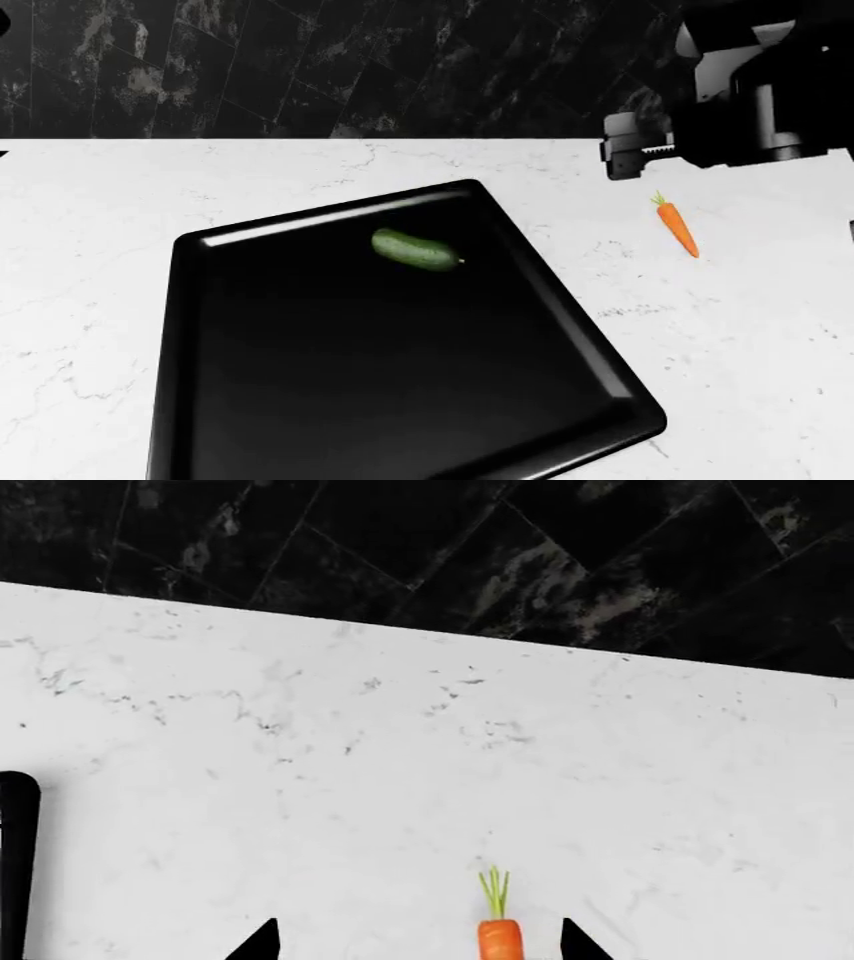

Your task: Place the two vegetables and bowl onto the tray for setting up a vegetable dip station.

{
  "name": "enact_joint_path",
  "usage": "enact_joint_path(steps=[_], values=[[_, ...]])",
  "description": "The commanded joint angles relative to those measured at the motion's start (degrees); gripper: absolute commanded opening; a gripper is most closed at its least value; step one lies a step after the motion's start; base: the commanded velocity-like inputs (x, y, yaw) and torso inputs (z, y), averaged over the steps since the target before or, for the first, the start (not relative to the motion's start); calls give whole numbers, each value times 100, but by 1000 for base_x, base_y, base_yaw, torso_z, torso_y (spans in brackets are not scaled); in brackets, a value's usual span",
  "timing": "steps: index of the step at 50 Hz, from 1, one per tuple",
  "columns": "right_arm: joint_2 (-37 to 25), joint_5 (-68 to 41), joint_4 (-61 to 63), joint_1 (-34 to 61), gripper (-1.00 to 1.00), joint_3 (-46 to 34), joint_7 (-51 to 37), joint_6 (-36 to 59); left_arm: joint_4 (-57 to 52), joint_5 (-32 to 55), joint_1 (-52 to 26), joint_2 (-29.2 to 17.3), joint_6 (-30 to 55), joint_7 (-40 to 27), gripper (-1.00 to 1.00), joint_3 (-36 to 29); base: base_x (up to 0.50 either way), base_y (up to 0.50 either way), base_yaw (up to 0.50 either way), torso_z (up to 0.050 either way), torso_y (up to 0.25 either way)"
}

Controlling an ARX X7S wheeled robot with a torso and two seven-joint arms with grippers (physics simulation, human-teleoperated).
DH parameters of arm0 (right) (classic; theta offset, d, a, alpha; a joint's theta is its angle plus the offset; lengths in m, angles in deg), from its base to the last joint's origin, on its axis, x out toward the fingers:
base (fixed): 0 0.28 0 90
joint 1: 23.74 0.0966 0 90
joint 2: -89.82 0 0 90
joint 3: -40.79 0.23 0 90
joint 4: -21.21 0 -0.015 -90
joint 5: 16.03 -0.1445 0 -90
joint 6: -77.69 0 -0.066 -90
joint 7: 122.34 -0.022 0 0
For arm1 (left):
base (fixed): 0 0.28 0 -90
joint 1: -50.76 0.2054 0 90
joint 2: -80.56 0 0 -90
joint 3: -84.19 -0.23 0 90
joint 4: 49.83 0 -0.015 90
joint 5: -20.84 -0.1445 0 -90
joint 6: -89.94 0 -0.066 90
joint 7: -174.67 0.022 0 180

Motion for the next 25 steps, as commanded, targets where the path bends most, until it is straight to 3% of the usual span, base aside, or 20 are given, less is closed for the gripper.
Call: enact_joint_path(steps=[1, 17, 25], values=[[-253, -94, 105, -414, 100, 324, -425, -330, -19, 47, -7, 0, -10, -32, 100, -22, 0, 0, 0, 0, 0], [24, 271, -1138, -203, 100, 23, 111, -496, -41, 75, -19, -5, -24, -46, 100, -62, 0, 0, 0, 0, 0], [-172, 319, -860, -414, 100, -73, 73, -459, -58, 84, -17, -4, -33, -49, 100, -87, 0, 0, 0, 0, 0]])
